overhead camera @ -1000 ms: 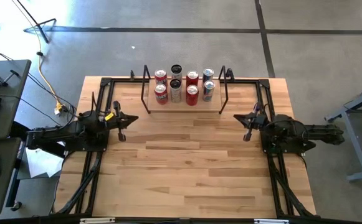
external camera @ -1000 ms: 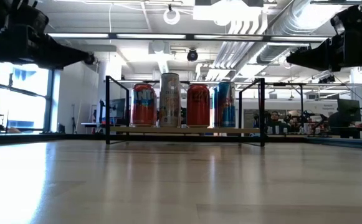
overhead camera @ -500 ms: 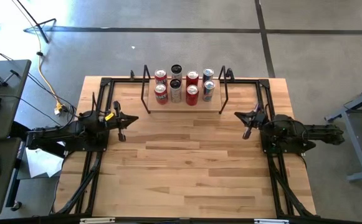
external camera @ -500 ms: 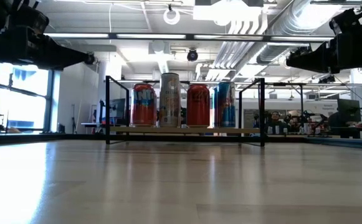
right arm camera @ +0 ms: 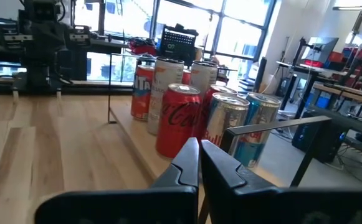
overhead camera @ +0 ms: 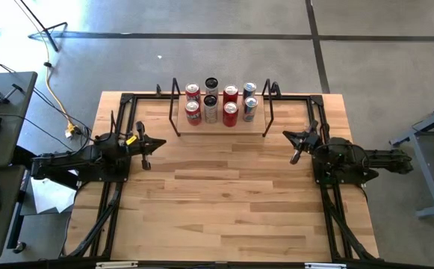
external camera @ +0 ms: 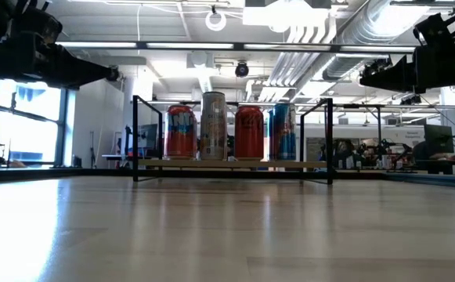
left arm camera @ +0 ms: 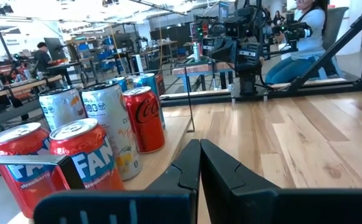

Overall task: Place canned beverage on shelf
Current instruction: Return to Home Position

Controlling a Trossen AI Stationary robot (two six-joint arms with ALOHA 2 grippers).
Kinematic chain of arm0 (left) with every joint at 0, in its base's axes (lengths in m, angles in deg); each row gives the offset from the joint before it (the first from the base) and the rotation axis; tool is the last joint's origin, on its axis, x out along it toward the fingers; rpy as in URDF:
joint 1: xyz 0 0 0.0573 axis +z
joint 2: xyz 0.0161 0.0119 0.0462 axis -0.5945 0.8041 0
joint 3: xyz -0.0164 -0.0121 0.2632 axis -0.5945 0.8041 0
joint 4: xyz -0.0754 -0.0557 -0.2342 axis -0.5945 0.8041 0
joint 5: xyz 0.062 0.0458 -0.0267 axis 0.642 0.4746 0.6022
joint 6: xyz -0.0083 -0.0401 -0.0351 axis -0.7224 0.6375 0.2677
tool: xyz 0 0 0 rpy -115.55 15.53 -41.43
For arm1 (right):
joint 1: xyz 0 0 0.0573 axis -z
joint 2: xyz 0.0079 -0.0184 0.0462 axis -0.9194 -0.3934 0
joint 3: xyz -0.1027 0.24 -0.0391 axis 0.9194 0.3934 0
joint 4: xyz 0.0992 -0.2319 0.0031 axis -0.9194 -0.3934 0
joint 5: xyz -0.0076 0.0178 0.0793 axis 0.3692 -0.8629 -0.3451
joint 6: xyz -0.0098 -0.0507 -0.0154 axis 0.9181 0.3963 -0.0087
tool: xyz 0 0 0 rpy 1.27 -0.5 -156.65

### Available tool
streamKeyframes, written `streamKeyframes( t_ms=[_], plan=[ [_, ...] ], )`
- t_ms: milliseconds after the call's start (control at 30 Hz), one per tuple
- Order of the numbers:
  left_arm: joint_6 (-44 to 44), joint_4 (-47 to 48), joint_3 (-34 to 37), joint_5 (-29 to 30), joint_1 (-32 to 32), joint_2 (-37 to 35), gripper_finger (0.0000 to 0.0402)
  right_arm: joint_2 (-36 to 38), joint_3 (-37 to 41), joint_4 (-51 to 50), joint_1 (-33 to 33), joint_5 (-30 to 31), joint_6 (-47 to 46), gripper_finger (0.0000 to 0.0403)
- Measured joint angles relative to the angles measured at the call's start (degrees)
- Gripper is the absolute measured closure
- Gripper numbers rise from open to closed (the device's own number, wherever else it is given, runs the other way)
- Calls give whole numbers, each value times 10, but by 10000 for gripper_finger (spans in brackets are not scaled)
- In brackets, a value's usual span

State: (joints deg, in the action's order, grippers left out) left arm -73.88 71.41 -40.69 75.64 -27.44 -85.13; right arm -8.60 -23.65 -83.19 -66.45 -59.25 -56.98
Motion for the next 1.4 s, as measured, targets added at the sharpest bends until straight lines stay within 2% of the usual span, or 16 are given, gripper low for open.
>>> streamKeyframes(
  t_ms=[333,533,1400],
  plan=[
    [8,-21,0,18,0,0,398,0,0,0,0,0,-91,403],
    [109,-2,0,10,0,0,398,0,0,-1,0,-3,-64,403],
    [125,-2,0,9,0,0,398,0,0,-1,0,-4,-62,403]
  ],
)
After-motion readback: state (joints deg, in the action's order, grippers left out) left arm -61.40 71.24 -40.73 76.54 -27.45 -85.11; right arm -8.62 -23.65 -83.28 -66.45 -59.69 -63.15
